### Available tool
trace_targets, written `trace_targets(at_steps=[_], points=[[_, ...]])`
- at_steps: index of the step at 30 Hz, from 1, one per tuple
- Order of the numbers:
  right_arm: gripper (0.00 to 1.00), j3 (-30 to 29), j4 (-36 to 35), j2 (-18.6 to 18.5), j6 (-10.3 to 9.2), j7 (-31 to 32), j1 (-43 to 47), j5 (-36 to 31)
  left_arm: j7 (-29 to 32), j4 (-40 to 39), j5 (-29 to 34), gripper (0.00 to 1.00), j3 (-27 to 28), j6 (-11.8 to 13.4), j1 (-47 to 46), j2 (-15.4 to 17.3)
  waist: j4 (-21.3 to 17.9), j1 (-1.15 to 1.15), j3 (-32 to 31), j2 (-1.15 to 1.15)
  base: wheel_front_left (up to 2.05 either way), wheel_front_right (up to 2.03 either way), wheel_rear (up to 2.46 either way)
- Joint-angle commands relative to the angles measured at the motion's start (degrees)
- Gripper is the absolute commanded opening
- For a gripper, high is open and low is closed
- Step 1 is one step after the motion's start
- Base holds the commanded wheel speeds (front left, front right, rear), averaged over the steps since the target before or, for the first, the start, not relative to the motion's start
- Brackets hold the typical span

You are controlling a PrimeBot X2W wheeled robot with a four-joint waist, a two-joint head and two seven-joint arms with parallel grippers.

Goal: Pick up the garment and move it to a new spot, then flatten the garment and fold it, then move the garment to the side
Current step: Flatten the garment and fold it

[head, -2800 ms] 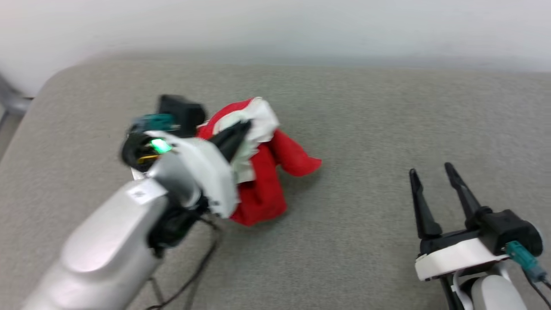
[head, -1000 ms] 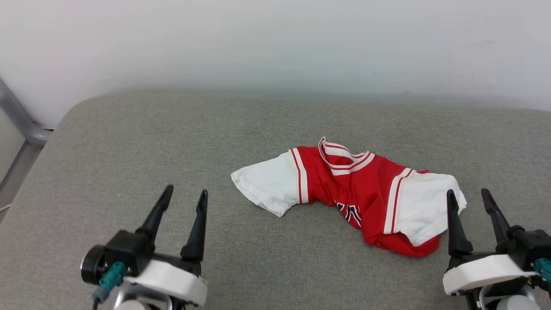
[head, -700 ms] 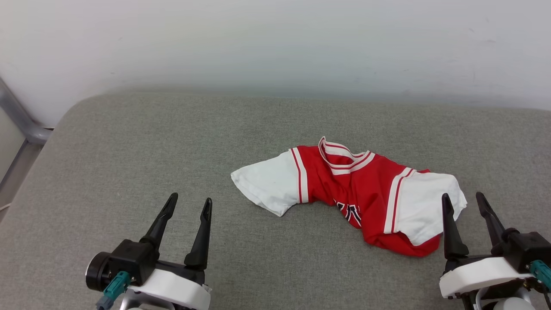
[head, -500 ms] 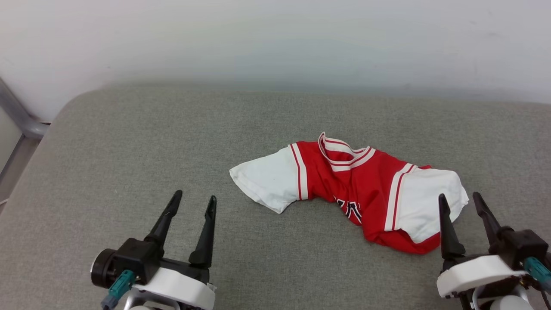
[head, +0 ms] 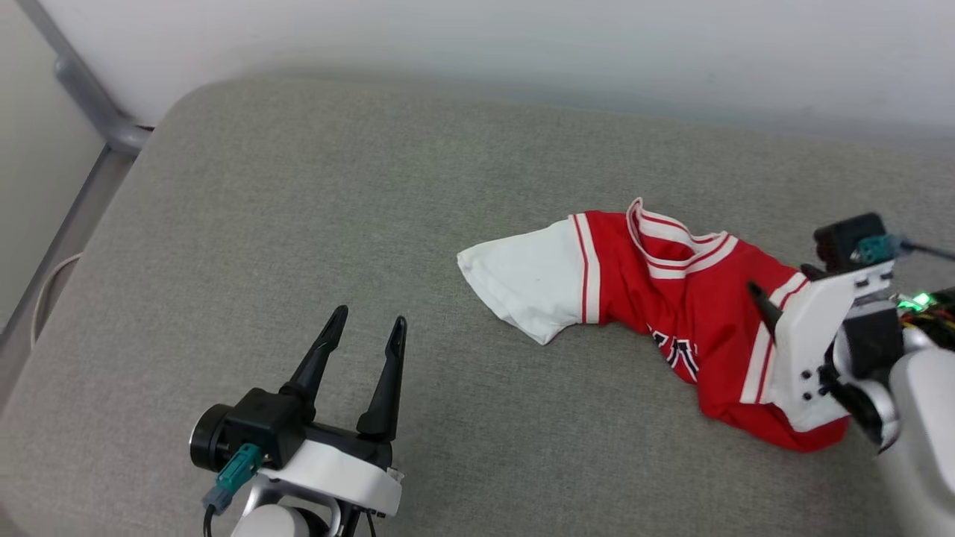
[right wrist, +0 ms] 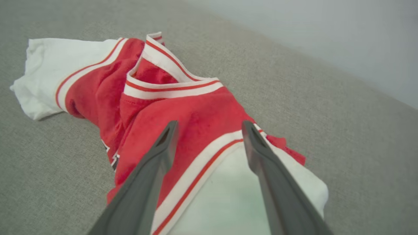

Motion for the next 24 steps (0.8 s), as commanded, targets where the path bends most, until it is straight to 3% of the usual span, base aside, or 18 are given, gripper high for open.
trace_targets(at_steps=[1, 6, 10, 17, 24], points=[[1.00, 0.7, 1.0, -1.5, -0.07, 4.5, -2.4, 2.7, -0.2, 0.2, 0.4, 1.00, 0.2, -0.3, -0.9, -0.6, 3.1, 0.00, 2.4, 0.00, 0.00, 0.00, 0.00], [1.00, 1.3, 4.4, -6.3, -0.07, 18.0, -9.4, 7.0, -0.1, 0.6, 0.7, 1.00, 0.3, -1.0, -1.5, -1.9, 6.8, 0.00, 5.1, 0.00, 0.00, 0.00, 0.00], [1.00, 1.8, 8.0, -8.7, -0.07, 22.7, -13.4, 7.5, -0.2, 0.9, 0.8, 1.00, -0.2, -1.2, -2.5, -2.6, 9.6, 0.00, 7.1, 0.00, 0.00, 0.00, 0.00], [1.00, 3.4, 15.0, -12.5, -0.07, 23.9, -16.6, 5.0, -0.1, 1.2, 0.4, 1.00, -1.2, -1.3, -3.3, -3.4, 13.2, 0.00, 9.4, 0.00, 0.00, 0.00, 0.00], [1.00, 5.8, 21.3, -12.9, -0.06, 23.1, -14.9, 6.5, -0.1, 1.2, 0.2, 1.00, -1.8, -1.4, -3.4, -3.6, 14.5, 0.00, 10.2, 0.00, 0.00, 0.00, 0.00]])
